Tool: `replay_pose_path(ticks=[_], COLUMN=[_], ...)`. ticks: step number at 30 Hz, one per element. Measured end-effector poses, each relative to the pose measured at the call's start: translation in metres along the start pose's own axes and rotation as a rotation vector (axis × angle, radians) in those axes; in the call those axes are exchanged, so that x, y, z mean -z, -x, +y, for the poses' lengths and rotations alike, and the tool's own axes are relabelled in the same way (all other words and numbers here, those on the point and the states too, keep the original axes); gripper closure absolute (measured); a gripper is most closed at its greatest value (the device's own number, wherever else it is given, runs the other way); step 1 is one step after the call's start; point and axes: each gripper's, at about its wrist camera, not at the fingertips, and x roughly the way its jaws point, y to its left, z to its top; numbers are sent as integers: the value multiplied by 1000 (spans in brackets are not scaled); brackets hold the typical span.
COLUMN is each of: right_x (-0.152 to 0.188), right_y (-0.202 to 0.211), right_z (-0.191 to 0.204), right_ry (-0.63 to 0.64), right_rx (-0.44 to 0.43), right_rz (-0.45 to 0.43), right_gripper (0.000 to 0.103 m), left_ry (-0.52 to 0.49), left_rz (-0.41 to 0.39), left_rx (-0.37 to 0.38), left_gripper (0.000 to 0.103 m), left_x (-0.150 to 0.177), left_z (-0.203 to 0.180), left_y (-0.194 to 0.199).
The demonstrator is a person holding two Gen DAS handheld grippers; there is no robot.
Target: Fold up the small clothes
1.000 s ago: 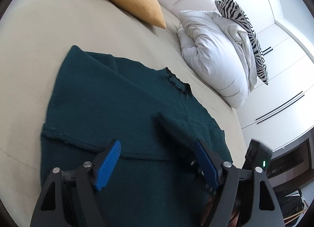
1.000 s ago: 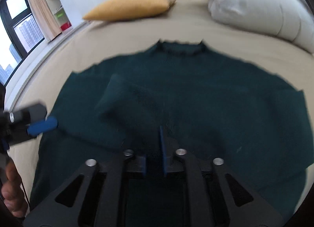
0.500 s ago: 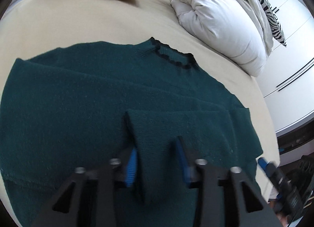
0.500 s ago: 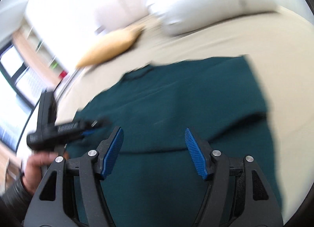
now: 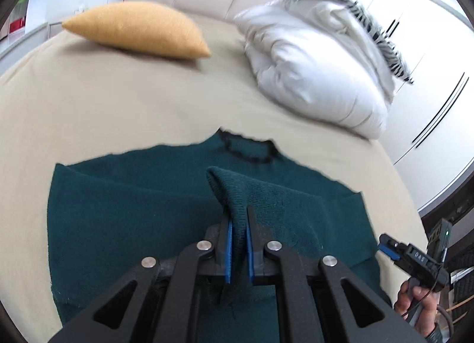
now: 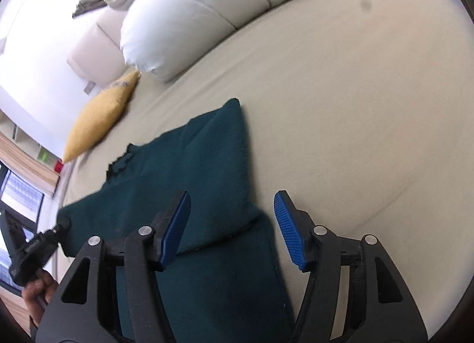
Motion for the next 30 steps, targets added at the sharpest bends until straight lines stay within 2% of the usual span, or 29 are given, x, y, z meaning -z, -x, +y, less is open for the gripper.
replay_pose_path(ticks=[3,6,7,8,9,10,11,12,13,16,18,20,25,28,29,30], right_x=[-5,-9,-10,-10,-9,-9,-8,-8,-8,-11,-9,-3,-4,-14,-20,-25], right_y=[-22,-33,-36,-39,-43,-45,-45,-46,-44,-32,-26,-42,-43,-30,-25,-20], right_z=[6,9,11,13,14,15,16,21,22,25,22,12,7,0,-4,-7], right_ry=[40,57,73,93,117,135,150,161,167,150,121,107,110,46,16,-18], right_rx=[52,61,58,60,74,88,91,95,99,88,77,106,64,11,-4,-17], right_rz=[46,58,65,80,100,111,108,107,100,55,22,63,70,51,26,-3], right_gripper=[46,47,51,69,80,81,89,93,94,95,95,96,94,90,85,73], left_ry=[36,58,62,69,79,83,81,76,64,50,57,79,73,76,78,80], left_rz=[42,75,84,88,89,85,80,75,61,14,14,39,46,53,52,50], left_rx=[-27,-32,-34,-32,-29,-26,-26,-27,-28,-35,-52,-56,-39,-30,-27,-25], left_gripper=[95,95,95,95,95,95,95,95,95,95,95,94,94,94,94,93], left_x=[7,16,18,19,20,19,19,18,17,14,14,19,21,19,19,21], left_z=[16,28,30,33,36,37,37,37,35,31,36,46,51,54,55,55], left_y=[-16,-26,-30,-32,-33,-34,-33,-32,-29,-23,-28,-38,-39,-40,-40,-40])
